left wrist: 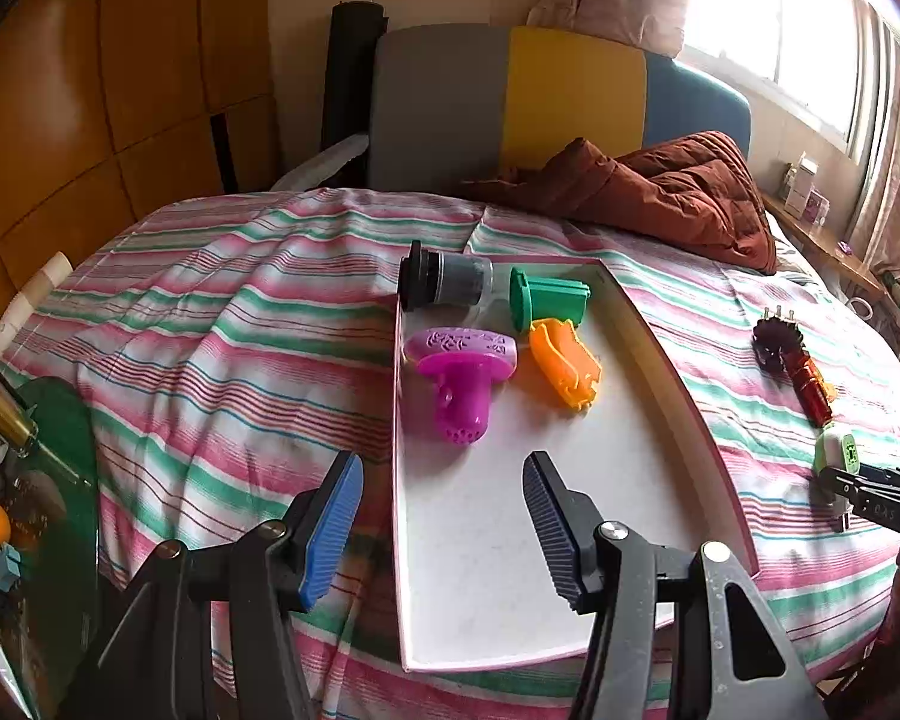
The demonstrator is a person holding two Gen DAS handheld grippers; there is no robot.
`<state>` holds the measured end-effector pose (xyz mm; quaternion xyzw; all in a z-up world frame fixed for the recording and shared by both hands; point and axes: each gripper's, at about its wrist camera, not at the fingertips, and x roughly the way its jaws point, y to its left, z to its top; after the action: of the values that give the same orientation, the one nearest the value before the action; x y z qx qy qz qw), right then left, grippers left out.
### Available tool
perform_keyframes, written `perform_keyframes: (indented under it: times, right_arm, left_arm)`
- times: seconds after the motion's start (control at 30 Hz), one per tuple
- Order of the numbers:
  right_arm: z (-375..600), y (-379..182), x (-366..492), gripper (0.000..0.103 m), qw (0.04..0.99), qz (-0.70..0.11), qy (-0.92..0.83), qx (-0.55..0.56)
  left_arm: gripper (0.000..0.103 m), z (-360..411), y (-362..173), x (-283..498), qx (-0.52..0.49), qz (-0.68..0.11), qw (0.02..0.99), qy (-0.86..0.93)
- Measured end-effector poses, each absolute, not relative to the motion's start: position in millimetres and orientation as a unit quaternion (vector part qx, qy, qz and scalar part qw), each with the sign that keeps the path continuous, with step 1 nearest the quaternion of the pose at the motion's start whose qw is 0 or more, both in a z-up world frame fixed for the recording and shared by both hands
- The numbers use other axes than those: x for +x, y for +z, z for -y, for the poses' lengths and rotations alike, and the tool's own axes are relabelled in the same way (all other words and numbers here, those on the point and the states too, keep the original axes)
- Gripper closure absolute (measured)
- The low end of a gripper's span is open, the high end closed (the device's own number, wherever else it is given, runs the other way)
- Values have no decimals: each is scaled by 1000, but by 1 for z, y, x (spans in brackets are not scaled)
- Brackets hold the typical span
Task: Organize rigid objects
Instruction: 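Carry the white-and-green plug into the tray and open the right tool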
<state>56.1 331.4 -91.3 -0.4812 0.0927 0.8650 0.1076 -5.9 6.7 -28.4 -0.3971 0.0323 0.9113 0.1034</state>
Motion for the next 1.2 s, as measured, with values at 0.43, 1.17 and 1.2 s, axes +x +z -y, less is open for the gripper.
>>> perform_keyframes:
  times: [0.43, 1.17, 1.2]
  right_arm:
    - [-268, -45, 28, 51, 20, -135, 892, -430]
    - [-87, -74, -62, 51, -109, -70, 847, -515]
    - [-82, -79, -66, 51, -110, -74, 843, -521]
  left_arm:
    - [47, 5, -29, -2, -396, -22, 95, 913]
    - [47, 66, -38, -6, -405, 17, 29, 914]
    - [47, 67, -39, -6, -406, 18, 28, 913]
